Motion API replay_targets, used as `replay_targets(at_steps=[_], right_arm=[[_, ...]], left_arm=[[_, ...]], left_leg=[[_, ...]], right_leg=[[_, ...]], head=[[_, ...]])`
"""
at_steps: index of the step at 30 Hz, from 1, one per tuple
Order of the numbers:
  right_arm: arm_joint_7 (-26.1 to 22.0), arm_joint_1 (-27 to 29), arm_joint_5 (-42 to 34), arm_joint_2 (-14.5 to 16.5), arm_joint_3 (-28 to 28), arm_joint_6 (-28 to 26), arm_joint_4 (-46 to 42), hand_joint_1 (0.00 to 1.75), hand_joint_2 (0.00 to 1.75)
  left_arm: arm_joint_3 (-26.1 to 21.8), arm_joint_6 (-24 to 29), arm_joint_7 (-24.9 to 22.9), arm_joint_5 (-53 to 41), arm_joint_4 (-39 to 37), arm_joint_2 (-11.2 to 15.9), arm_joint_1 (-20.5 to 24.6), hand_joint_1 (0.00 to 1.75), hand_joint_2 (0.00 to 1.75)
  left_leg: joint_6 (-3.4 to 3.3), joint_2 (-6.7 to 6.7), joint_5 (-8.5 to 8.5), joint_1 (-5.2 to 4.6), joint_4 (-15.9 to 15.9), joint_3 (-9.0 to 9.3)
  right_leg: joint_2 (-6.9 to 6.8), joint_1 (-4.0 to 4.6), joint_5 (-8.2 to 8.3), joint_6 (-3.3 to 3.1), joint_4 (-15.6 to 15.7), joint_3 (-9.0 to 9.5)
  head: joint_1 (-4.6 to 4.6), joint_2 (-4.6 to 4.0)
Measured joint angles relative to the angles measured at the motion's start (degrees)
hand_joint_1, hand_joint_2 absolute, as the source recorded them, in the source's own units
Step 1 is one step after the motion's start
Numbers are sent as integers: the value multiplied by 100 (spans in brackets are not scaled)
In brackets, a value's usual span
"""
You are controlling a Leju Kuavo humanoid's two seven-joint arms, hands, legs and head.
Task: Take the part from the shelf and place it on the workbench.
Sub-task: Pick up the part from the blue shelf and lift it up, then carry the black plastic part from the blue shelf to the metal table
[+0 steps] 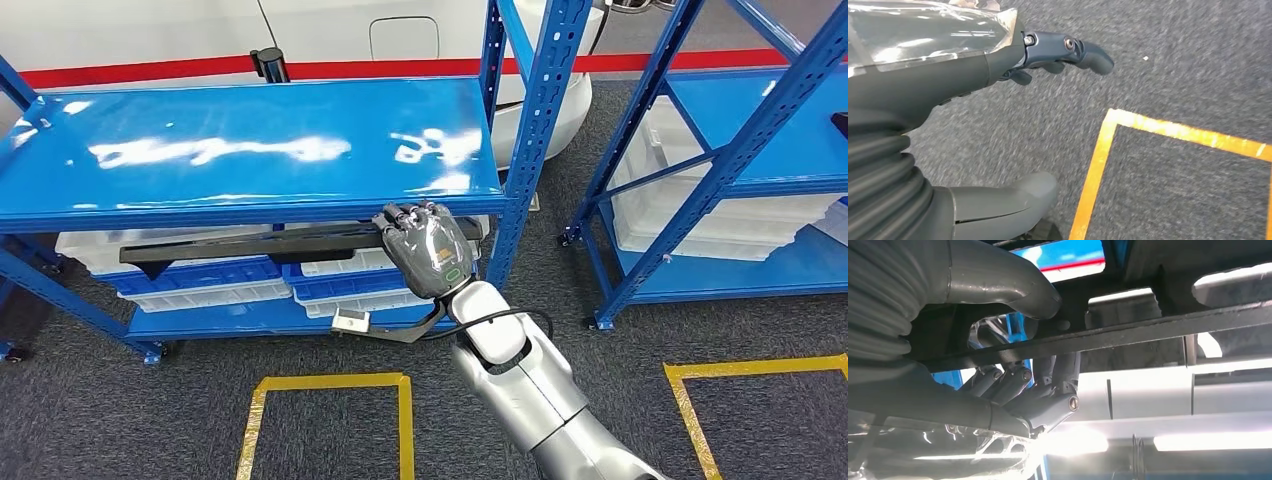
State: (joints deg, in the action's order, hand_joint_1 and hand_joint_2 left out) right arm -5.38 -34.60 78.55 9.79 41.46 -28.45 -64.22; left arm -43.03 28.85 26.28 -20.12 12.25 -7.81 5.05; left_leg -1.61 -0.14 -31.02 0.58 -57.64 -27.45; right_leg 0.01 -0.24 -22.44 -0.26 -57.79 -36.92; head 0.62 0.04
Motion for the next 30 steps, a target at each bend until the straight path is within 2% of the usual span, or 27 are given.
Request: replay_targets(at_steps=[2,3,4,5,7,8,9,10,11,12,13,14,15,16,17,18,19,21,22,23,24,25,26,27,28,29,30], right_arm=[[-21,-35,-22,30,3,28,-10,164,175],[-34,-44,-32,40,6,43,-11,164,175],[-43,-53,-40,46,11,58,-11,164,175],[-47,-61,-44,46,18,68,-11,164,175],[-50,-72,-48,46,34,82,-9,164,175],[-50,-71,-50,45,41,89,-7,164,175],[-50,-69,-54,44,49,95,-3,164,175],[-50,-70,-58,44,55,104,2,164,175],[-50,-74,-65,48,59,114,7,164,175],[-54,-84,-73,57,62,120,11,164,175],[-62,-101,-83,75,66,122,13,164,175],[-70,-119,-97,94,68,119,14,164,175],[-84,-136,-113,111,73,111,20,164,175],[-95,-149,-130,124,79,104,29,164,175],[-103,-156,-146,128,84,97,46,164,175],[-113,-162,-158,134,90,93,68,164,175],[-118,-166,-167,142,93,92,89,164,175],[-125,-172,-179,164,98,90,125,164,175],[-126,-173,-186,173,101,87,140,164,175],[-126,-173,-194,179,104,85,157,164,175],[-126,-175,-202,182,108,83,177,164,175],[-127,-177,-209,184,111,82,198,164,175],[-127,-182,-214,188,114,82,216,164,175],[-128,-189,-219,196,116,83,231,164,175],[-128,-199,-222,210,118,83,240,164,175],[-128,-211,-227,230,120,84,244,164,175],[-128,-226,-230,249,124,86,248,164,175]], left_arm=[[-4,21,-1,14,-2,5,3,0,175],[-8,36,-1,22,-3,5,4,0,175],[-14,49,-1,29,-3,6,7,0,175],[-20,60,1,34,-4,8,10,0,175],[-30,65,4,39,-3,11,13,0,175],[-32,64,6,41,-3,11,12,0,175],[-34,61,8,42,-3,10,11,0,175],[-34,56,11,44,-4,9,11,0,175],[-35,50,15,45,-4,8,11,0,175],[-36,42,21,48,-4,9,11,0,175],[-36,28,29,54,-3,10,11,0,175],[-37,15,39,58,-2,12,11,0,175],[-38,3,51,68,-1,14,11,0,175],[-41,-5,62,76,-1,17,10,0,175],[-50,-6,69,82,-1,22,5,0,175],[-64,-6,73,88,-2,28,-1,0,175],[-79,-6,75,90,-2,33,-8,0,175],[-104,-6,76,95,-3,39,-15,0,175],[-112,-6,76,98,-3,41,-15,0,175],[-121,-6,78,102,-3,45,-14,0,175],[-130,-6,80,111,-3,50,-13,0,175],[-137,-6,82,123,-3,56,-13,0,175],[-141,-7,84,134,-2,62,-12,0,175],[-146,-8,86,143,-1,69,-9,0,175],[-151,-10,88,146,0,75,-3,0,175],[-158,-14,90,146,1,81,4,0,175],[-165,-17,94,145,2,85,9,0,175]], left_leg=[[-43,9,61,-27,156,10],[-75,24,147,-26,203,-21],[-110,42,247,-16,249,-72],[-134,59,345,-2,286,-141],[-160,73,510,-8,285,-325],[-153,78,589,-8,280,-429],[-143,84,665,-6,273,-531],[-125,90,735,-3,262,-631],[-102,94,798,1,242,-728],[-73,95,851,4,206,-816],[-41,94,894,-1,152,-904],[-4,95,936,-7,103,-974],[31,96,981,-12,69,-1024],[67,96,1030,-11,59,-1058],[105,97,1084,4,68,-1082],[138,90,1060,25,56,-1112],[170,83,914,45,-26,-1158],[227,62,328,73,-513,-1300],[256,57,28,78,-896,-1378],[280,53,-148,82,-1263,-1432],[299,53,-185,88,-1529,-1436],[307,54,-83,98,-1604,-1347],[308,54,78,110,-1469,-1157],[301,50,207,123,-1159,-876],[285,37,235,125,-729,-546],[261,24,189,119,-358,-282],[228,8,121,103,-96,-117]], right_leg=[[-10,-11,96,85,39,-19],[-9,-13,70,103,26,-50],[-6,-4,-60,96,-68,-111],[-4,-2,-286,71,-278,-196],[-3,-28,-817,44,-1017,-397],[-3,-46,-953,80,-1390,-450],[-4,-64,-971,145,-1642,-445],[-4,-81,-882,227,-1688,-342],[-5,-97,-756,299,-1528,-140],[-6,-113,-678,339,-1176,162],[-5,-110,-685,347,-708,515],[0,-100,-752,318,-295,794],[4,-82,-831,278,3,966],[9,-53,-877,233,148,1016],[6,-65,-859,174,166,969],[-6,-83,-805,119,164,925],[-18,-105,-739,46,163,880],[-37,-124,-584,-56,160,755],[-39,-115,-509,-79,155,663],[-40,-105,-440,-75,148,575],[-42,-99,-377,-66,137,485],[-43,-97,-319,-48,122,395],[-43,-99,-267,-27,100,308],[-40,-101,-220,-3,72,230],[-34,-91,-179,31,39,161],[-32,-83,-137,67,18,117],[-32,-76,-93,110,10,92]], head=[[14,0],[20,0],[11,0],[0,0],[-23,0],[-28,0],[-33,0],[-38,0],[-40,0],[-44,0],[-49,0],[-43,0],[-36,0],[-27,0],[-16,0],[-14,0],[-10,0],[4,0],[10,0],[13,0],[12,0],[14,0],[14,0],[16,0],[18,0],[11,0],[6,0]])
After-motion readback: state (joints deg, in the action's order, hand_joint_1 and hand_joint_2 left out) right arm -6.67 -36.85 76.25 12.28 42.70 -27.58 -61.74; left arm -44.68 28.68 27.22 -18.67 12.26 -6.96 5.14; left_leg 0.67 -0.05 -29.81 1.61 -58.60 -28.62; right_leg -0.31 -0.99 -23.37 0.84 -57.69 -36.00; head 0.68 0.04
